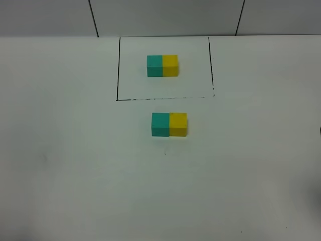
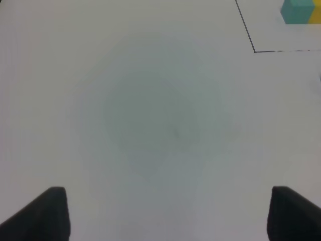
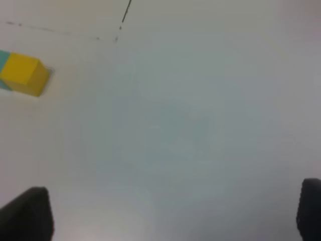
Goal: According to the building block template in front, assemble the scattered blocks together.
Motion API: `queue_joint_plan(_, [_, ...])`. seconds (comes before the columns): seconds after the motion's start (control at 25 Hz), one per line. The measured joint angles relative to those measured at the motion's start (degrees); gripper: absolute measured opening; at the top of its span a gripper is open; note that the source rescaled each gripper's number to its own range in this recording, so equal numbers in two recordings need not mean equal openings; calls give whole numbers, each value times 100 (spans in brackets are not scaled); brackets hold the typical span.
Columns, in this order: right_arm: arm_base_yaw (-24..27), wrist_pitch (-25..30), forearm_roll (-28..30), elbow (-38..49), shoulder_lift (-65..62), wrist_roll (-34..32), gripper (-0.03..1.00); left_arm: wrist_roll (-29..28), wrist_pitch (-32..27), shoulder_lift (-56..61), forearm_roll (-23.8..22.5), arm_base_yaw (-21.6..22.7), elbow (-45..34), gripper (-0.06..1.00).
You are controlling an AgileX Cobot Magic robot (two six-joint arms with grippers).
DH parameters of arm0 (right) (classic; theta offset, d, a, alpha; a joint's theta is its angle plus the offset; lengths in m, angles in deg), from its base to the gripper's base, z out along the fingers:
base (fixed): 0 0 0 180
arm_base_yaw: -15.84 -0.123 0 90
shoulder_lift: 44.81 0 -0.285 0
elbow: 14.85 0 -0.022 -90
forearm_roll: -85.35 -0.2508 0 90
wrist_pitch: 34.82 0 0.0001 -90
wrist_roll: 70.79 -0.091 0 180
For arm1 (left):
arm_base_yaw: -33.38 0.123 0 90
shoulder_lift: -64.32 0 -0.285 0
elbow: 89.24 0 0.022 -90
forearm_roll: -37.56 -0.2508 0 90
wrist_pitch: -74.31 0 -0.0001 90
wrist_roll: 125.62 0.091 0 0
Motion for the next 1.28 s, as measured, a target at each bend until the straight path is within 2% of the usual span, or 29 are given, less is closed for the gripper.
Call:
queue_joint_plan(0.16, [0, 295, 29, 648, -1041, -152, 100, 0, 0, 0, 0, 0, 0, 81])
queue_joint_plan(0.52, [0, 962, 441, 1323, -2714, -271, 99, 0, 0, 0, 0, 0, 0, 81])
queue_joint_plan(1.28, [-200, 1049, 441, 1427, -4119, -289, 91, 0, 0, 0, 0, 0, 0, 81])
